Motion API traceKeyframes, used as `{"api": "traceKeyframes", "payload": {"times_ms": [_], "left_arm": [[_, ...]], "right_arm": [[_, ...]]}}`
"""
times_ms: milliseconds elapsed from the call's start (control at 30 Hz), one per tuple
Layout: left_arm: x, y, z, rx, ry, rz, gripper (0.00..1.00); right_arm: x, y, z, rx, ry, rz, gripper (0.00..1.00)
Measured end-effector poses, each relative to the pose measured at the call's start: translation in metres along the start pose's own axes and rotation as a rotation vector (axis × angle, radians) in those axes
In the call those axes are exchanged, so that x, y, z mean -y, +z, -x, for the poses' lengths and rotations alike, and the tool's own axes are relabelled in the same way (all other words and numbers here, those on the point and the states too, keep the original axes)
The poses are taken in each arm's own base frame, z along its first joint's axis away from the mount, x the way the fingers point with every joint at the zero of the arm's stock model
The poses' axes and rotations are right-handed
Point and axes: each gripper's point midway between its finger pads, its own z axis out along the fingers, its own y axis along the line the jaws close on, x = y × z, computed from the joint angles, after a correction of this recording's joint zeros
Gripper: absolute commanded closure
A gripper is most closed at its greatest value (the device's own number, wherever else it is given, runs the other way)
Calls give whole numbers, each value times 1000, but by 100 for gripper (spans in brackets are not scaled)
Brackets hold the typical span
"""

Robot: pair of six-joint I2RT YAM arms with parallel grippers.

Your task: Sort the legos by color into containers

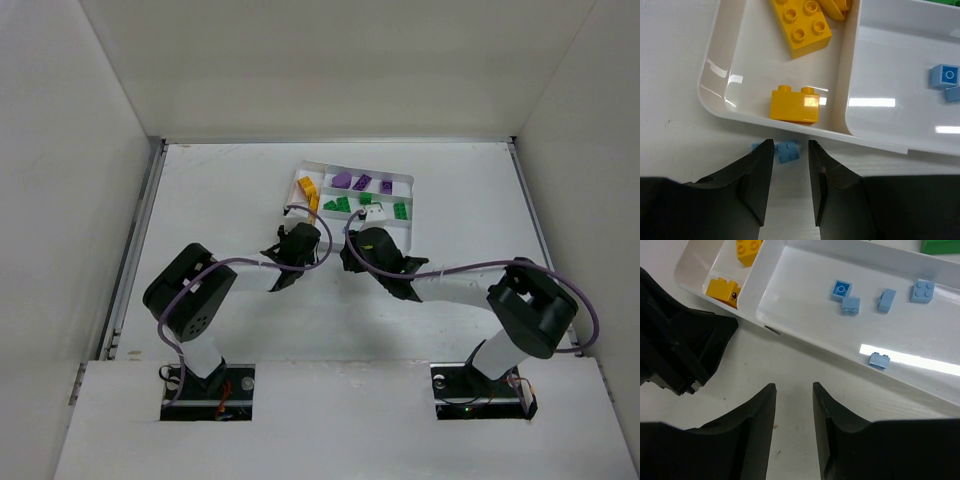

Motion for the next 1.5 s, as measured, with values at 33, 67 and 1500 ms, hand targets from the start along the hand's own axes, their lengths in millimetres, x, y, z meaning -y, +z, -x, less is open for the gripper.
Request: {"api": "traceKeyframes", "payload": {"times_ms": [33, 67, 1500], "left_arm": [[0, 1, -1, -2, 4, 2, 69], [0, 3, 0, -2, 5, 5, 69], [-105, -103, 38, 249, -409, -5, 84]], "right_arm": [[-1, 0, 0, 0, -1, 2, 58], [-1, -1, 1, 3, 0, 1, 58], [-112, 87, -45, -50, -156, -84, 51]]}}
